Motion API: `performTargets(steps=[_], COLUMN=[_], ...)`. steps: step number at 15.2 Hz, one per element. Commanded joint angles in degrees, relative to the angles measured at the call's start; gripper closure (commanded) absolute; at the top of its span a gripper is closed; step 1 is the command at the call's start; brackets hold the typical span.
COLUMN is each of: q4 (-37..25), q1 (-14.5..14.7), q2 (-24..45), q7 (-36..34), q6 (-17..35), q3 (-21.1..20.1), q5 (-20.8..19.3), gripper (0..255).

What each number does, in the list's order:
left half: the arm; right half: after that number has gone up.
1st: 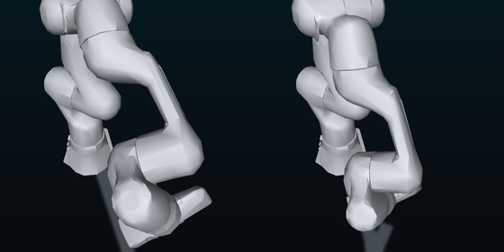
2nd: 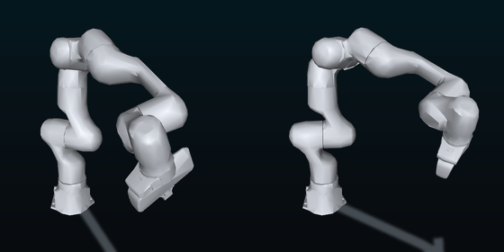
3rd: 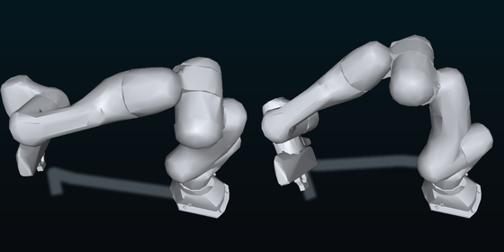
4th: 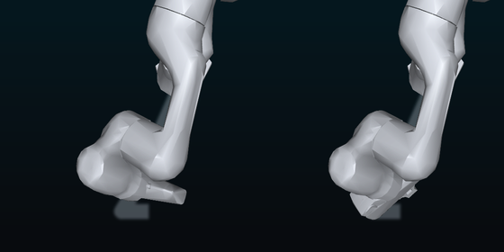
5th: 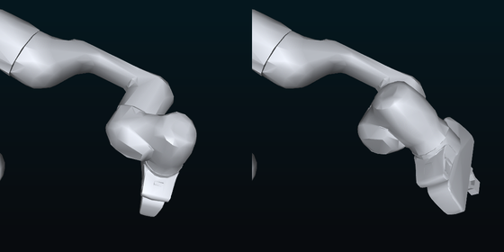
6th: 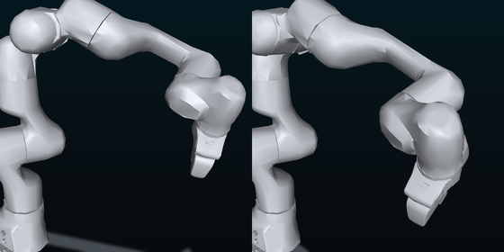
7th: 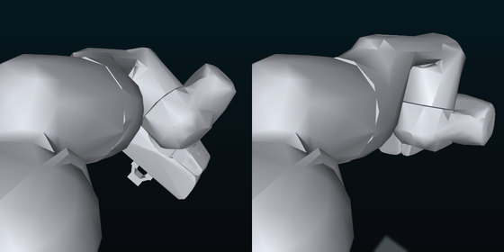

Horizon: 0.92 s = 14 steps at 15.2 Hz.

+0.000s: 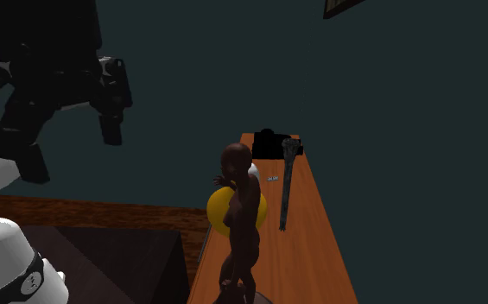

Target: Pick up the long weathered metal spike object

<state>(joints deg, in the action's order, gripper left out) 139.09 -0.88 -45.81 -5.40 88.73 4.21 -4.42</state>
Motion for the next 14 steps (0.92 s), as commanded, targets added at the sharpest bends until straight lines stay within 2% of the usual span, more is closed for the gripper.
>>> performTargets(steps=[1, 8, 14], q4=[0.00, -3.94, -9.86], q1=[0.00, 3.30, 5.43], q2=[0.00, 10.52, 20.70], q7=[0.00, -5.71, -10.25], q6=[0.00, 7.42, 12.60], q3=[0.00, -5.53, -9.88], q5=[0.00, 4.39, 6.42], gripper=[0, 0, 0])
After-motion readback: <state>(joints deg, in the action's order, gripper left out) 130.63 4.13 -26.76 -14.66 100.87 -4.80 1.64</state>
